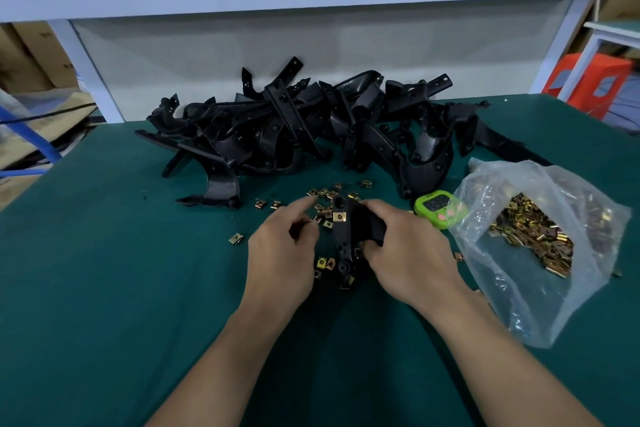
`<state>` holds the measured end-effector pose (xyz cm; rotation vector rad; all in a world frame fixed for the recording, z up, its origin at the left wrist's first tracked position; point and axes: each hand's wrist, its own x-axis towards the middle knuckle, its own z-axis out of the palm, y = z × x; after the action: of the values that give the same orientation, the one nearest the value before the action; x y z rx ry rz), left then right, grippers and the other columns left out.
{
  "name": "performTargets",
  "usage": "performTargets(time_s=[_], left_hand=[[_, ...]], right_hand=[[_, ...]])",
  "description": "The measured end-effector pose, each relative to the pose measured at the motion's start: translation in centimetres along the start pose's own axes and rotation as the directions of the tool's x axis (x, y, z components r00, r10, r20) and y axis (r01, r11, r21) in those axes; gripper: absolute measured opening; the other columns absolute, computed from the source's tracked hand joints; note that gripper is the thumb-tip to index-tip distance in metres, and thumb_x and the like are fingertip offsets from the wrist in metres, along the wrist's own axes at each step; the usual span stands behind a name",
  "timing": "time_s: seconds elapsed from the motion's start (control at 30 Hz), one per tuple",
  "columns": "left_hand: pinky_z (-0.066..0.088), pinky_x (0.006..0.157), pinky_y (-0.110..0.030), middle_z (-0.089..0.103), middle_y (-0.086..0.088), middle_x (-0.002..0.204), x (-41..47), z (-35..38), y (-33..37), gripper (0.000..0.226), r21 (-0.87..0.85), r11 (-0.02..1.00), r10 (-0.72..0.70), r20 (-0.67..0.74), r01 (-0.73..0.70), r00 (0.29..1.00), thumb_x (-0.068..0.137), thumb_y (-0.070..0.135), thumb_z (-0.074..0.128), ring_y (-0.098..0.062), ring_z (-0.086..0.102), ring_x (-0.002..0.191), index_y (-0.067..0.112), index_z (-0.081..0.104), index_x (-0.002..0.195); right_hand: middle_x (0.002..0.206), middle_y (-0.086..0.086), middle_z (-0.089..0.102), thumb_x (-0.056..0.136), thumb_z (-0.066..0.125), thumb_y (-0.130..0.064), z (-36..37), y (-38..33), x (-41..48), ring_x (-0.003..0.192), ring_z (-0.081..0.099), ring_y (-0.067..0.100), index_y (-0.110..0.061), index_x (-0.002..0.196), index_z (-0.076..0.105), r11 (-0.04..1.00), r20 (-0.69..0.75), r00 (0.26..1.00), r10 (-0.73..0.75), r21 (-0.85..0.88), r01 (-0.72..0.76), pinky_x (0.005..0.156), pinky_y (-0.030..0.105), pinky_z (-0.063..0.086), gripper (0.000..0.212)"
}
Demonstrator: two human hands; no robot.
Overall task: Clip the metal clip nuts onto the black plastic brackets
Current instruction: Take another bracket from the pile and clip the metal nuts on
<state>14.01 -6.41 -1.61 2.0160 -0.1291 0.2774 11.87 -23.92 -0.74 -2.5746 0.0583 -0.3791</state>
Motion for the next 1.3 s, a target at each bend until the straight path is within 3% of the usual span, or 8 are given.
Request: performTargets(time_s=[0.23, 0.6, 0.73, 0.9, 1.03, 1.17, 1.23, 1.3], left_hand=[[0.045, 0.053, -0.007, 0.073, 0.018, 0.070, 0.28, -0.34, 0.37, 0.024, -0.140, 0.983, -0.117, 0.010, 0.117, 0.993, 0.076, 0.013, 0.087, 0.004, 0.065, 0.058, 0.034, 0.075, 0.078], [0.047, 0.053, -0.008, 0.072, 0.020, 0.067, 0.30, -0.73, 0.28, 0.031, -0.109, 0.987, -0.121, -0.056, 0.114, 0.991, 0.075, 0.010, 0.087, 0.005, 0.066, 0.062, 0.037, 0.076, 0.065], [0.043, 0.053, -0.004, 0.072, 0.022, 0.070, 0.06, -0.78, 0.45, 0.026, -0.103, 0.989, -0.114, -0.037, 0.109, 0.993, 0.082, 0.013, 0.084, 0.008, 0.065, 0.065, 0.037, 0.079, 0.075], [0.043, 0.067, -0.004, 0.067, 0.017, 0.097, -0.14, -0.70, 0.00, 0.027, -0.045, 0.999, -0.029, -0.006, 0.029, 1.000, 0.096, 0.011, 0.069, 0.007, 0.062, 0.084, 0.035, 0.078, 0.103], [0.042, 0.064, -0.008, 0.061, 0.015, 0.096, -0.13, -0.64, -0.26, 0.036, 0.024, 1.000, 0.003, 0.039, -0.004, 0.999, 0.103, 0.012, 0.056, 0.000, 0.059, 0.075, 0.033, 0.068, 0.130], [0.038, 0.074, 0.002, 0.068, 0.022, 0.092, -0.25, -0.59, 0.16, 0.053, 0.029, 1.000, -0.006, 0.004, 0.005, 1.000, 0.099, 0.015, 0.063, 0.009, 0.059, 0.088, 0.035, 0.053, 0.146], [0.037, 0.076, 0.002, 0.070, 0.029, 0.086, -0.38, -0.64, 0.36, 0.062, 0.024, 1.000, 0.005, -0.032, -0.004, 0.999, 0.092, 0.016, 0.072, 0.011, 0.060, 0.088, 0.040, 0.048, 0.145], [0.045, 0.074, -0.005, 0.070, 0.033, 0.083, -0.34, -0.81, 0.46, 0.047, 0.046, 0.999, 0.003, -0.065, 0.000, 0.998, 0.087, 0.017, 0.077, 0.011, 0.063, 0.083, 0.043, 0.054, 0.119]], right_hand=[[0.082, -0.015, 0.057, 0.086, 0.067, -0.026, 0.24, 0.13, -0.03, 0.074, 0.053, 0.018, -0.040, 0.131, 0.054, 1.000, -0.006, 1.000, -0.004, 0.006, 0.004, 0.066, 0.033, 0.043, 0.049], [0.083, -0.014, 0.064, 0.085, 0.064, -0.025, 0.23, -0.02, -0.12, 0.076, 0.061, 0.018, -0.042, 0.128, 0.053, 1.000, 0.010, 1.000, 0.006, 0.004, -0.006, 0.066, 0.033, 0.048, 0.048], [0.088, -0.012, 0.063, 0.085, 0.065, -0.025, 0.04, -0.14, -0.09, 0.078, 0.058, 0.021, -0.042, 0.129, 0.054, 1.000, 0.006, 1.000, 0.021, -0.002, -0.021, 0.068, 0.033, 0.045, 0.049], [0.093, -0.012, 0.064, 0.085, 0.065, -0.025, 0.10, -0.05, -0.09, 0.079, 0.055, 0.019, -0.045, 0.132, 0.052, 0.999, 0.005, 0.999, 0.043, -0.004, -0.043, 0.069, 0.031, 0.042, 0.053], [0.095, -0.014, 0.064, 0.087, 0.064, -0.026, 0.07, -0.10, -0.17, 0.081, 0.057, 0.020, -0.047, 0.135, 0.050, 0.999, 0.009, 0.999, 0.048, 0.002, -0.048, 0.070, 0.032, 0.044, 0.055], [0.081, -0.017, 0.055, 0.086, 0.065, -0.026, -0.03, -0.07, -0.20, 0.073, 0.053, 0.016, -0.047, 0.127, 0.050, 0.999, -0.010, 0.999, 0.037, 0.011, -0.037, 0.066, 0.032, 0.041, 0.049], [0.082, -0.017, 0.055, 0.086, 0.065, -0.027, 0.00, -0.02, -0.16, 0.073, 0.052, 0.016, -0.047, 0.129, 0.051, 0.999, -0.013, 0.999, 0.035, 0.003, -0.034, 0.066, 0.032, 0.041, 0.050], [0.084, -0.017, 0.055, 0.086, 0.065, -0.027, 0.07, -0.02, -0.14, 0.073, 0.051, 0.016, -0.047, 0.131, 0.051, 0.999, -0.014, 0.999, 0.035, -0.002, -0.035, 0.067, 0.032, 0.040, 0.051]])
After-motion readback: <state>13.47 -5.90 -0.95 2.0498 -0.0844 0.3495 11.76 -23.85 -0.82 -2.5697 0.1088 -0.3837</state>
